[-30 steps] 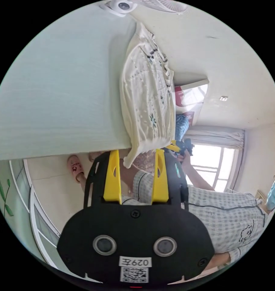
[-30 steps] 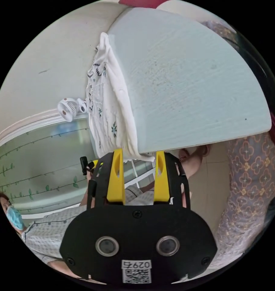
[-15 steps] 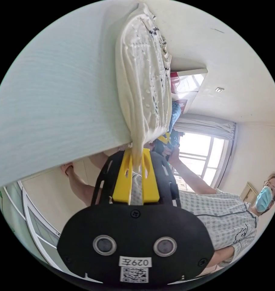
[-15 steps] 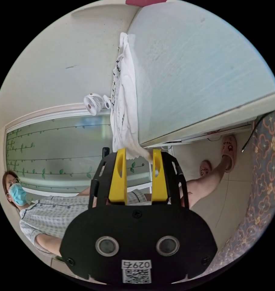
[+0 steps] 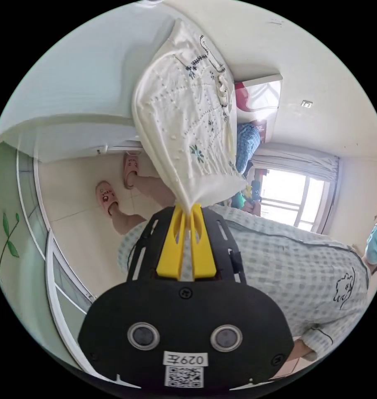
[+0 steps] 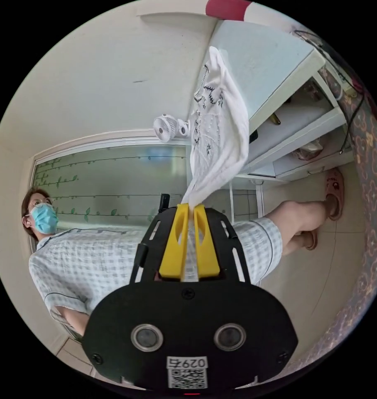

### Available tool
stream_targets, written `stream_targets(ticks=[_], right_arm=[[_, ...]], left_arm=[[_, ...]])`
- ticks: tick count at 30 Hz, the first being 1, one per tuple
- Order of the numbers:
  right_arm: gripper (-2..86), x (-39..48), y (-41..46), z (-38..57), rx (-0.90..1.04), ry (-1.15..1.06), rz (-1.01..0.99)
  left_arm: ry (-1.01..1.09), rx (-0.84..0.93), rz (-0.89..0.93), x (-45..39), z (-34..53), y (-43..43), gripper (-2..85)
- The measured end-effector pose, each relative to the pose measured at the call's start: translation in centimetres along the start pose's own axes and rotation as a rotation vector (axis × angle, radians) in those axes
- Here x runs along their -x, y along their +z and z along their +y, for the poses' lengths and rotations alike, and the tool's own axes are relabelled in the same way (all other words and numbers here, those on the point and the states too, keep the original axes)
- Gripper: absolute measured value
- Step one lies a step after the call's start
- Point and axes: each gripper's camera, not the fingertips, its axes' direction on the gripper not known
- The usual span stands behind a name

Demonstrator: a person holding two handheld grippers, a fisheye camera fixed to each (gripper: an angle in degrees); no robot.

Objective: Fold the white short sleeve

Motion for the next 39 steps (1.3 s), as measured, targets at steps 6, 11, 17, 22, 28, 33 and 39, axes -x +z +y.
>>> stream_targets(ticks=[6,11,17,22,28,33,39], right_arm=[[0.7,4.7,-1.5,-6.1,-0.033,-0.023,-0.067],[1.3,9.9,-1.0,-22.9,-0.049,-0.089,0.028],[7.0,7.3,1.0,-36.5,0.072,0.078,0.369],[6.0,6.6,2.8,-33.5,0.159,0.007,0.471],[8.2,3.4,4.1,-32.6,0.235,0.081,0.540],[9.5,5.9,6.4,-37.5,0.192,-0.041,0.641],[9.1,6.8,13.4,-42.4,0.311,-0.122,0.795]], left_arm=[[0.041,-0.182,0.051,-6.1,-2.7,-4.5,-0.9],[0.225,-0.236,-0.143,-16.2,-18.1,-7.8,0.0],[-0.029,-0.268,-0.409,-17.9,-30.6,-6.0,13.9],[-0.120,-0.265,-0.446,-16.8,-29.7,-1.3,12.2],[-0.038,-0.223,-0.598,-22.5,-33.9,4.4,14.4],[0.161,-0.138,-0.885,-29.6,-42.0,9.9,15.0],[0.243,0.032,-0.882,-32.0,-51.0,16.2,13.3]])
